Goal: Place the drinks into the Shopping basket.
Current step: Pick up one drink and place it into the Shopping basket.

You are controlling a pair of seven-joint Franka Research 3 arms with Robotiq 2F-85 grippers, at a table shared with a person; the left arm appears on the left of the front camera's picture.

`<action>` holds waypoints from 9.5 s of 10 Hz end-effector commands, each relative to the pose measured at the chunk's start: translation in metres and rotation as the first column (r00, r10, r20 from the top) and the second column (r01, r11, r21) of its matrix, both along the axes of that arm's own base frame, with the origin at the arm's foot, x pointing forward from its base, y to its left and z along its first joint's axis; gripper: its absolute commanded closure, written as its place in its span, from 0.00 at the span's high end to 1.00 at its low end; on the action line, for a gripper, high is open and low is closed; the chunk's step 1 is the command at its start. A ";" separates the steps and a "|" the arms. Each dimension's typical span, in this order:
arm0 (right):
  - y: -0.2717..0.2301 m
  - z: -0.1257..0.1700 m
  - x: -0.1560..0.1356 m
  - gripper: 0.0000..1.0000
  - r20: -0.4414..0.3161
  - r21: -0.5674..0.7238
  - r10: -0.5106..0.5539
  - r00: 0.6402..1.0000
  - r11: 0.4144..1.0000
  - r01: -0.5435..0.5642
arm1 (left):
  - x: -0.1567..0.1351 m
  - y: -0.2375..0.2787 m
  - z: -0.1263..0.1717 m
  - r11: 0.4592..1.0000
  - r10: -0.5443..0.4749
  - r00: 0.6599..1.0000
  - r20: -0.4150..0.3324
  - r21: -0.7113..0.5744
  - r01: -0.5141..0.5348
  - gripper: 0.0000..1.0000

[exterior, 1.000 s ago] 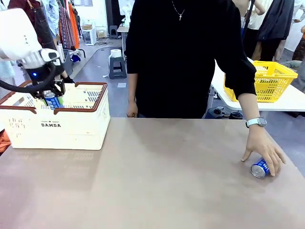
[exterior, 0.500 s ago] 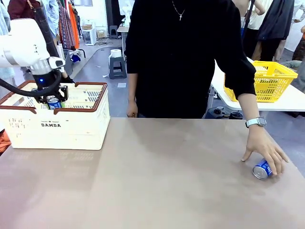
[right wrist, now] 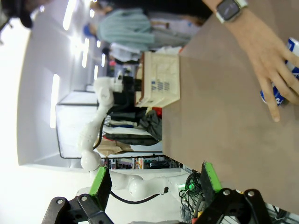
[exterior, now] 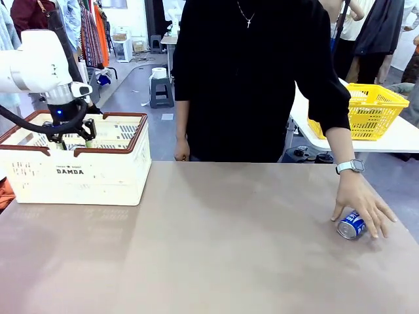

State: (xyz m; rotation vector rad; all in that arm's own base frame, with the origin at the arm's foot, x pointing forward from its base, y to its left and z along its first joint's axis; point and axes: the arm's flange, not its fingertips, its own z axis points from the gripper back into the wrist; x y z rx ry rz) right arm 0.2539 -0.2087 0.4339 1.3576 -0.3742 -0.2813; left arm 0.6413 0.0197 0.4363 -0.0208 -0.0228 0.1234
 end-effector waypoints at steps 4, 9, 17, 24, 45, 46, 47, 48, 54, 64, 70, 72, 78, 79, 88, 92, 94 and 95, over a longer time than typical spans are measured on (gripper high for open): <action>-0.001 0.002 0.002 1.00 0.028 0.002 0.001 1.000 1.000 -0.001 | -0.063 -0.006 0.074 0.988 0.090 0.991 0.103 -0.134 -0.076 1.00; -0.001 0.002 0.002 1.00 0.028 0.002 0.001 1.000 1.000 -0.001 | -0.291 0.000 0.121 0.787 -0.051 0.975 0.215 -0.593 0.172 1.00; -0.001 0.002 0.002 1.00 0.028 0.002 0.001 1.000 1.000 -0.001 | -0.368 0.079 0.039 0.462 -0.029 0.962 0.272 -0.850 0.254 1.00; -0.001 0.002 0.002 1.00 0.028 0.002 0.001 1.000 1.000 -0.001 | -0.368 0.079 0.039 0.462 -0.029 0.962 0.272 -0.850 0.254 1.00; 0.031 0.052 -0.002 1.00 -0.262 -0.612 -0.187 0.947 0.791 -0.013 | -0.368 0.079 0.039 0.462 -0.029 0.962 0.272 -0.850 0.254 1.00; 0.066 0.051 0.030 1.00 -0.304 -0.673 -0.141 0.942 0.731 -0.108 | -0.368 0.079 0.039 0.462 -0.029 0.962 0.272 -0.850 0.254 1.00; 0.104 0.042 0.063 1.00 -0.360 -0.720 -0.108 0.927 0.664 -0.202 | -0.368 0.079 0.039 0.462 -0.029 0.962 0.272 -0.850 0.254 1.00; 0.134 0.031 0.084 1.00 -0.401 -0.750 -0.092 0.911 0.605 -0.269 | -0.368 0.079 0.039 0.462 -0.029 0.962 0.272 -0.850 0.254 1.00; 0.184 0.013 0.094 1.00 -0.396 -0.785 -0.087 0.914 0.548 -0.289 | -0.368 0.079 0.039 0.462 -0.029 0.962 0.272 -0.850 0.254 1.00; 0.142 -0.025 0.172 1.00 -0.020 -0.981 0.979 0.203 0.020 -0.194 | -0.368 0.079 0.039 0.462 -0.029 0.962 0.272 -0.850 0.254 1.00; 0.148 -0.024 0.173 1.00 -0.104 -0.974 0.969 0.223 -0.053 -0.221 | -0.368 0.079 0.039 0.462 -0.029 0.962 0.272 -0.850 0.254 1.00; 0.130 -0.041 0.183 1.00 -0.145 -0.984 0.983 0.112 -0.131 -0.123 | -0.368 0.079 0.039 0.462 -0.029 0.962 0.272 -0.850 0.254 1.00; 0.137 -0.083 0.189 1.00 -0.264 -0.964 0.870 -0.417 -0.256 0.075 | -0.368 0.079 0.039 0.462 -0.029 0.962 0.272 -0.850 0.254 1.00; 0.137 -0.094 0.192 1.00 -0.261 -0.962 0.863 -0.433 -0.271 0.040 | -0.368 0.079 0.039 0.462 -0.029 0.962 0.272 -0.850 0.254 1.00; 0.147 -0.138 0.201 1.00 -0.173 -0.979 0.886 -0.430 -0.204 -0.026 | -0.368 0.079 0.039 0.462 -0.029 0.962 0.272 -0.850 0.254 1.00; 0.147 -0.143 0.206 0.00 -0.172 -0.976 0.889 -0.426 -0.212 -0.048 | -0.368 0.079 0.039 0.462 -0.029 0.962 0.272 -0.850 0.254 1.00; 0.145 -0.142 0.206 0.00 -0.170 -0.975 0.889 -0.425 -0.214 -0.059 | -0.368 0.079 0.039 0.462 -0.029 0.962 0.272 -0.850 0.254 1.00; 0.144 -0.142 0.206 0.00 -0.167 -0.975 0.890 -0.425 -0.213 -0.063 | -0.368 0.079 0.039 0.462 -0.029 0.962 0.272 -0.850 0.254 1.00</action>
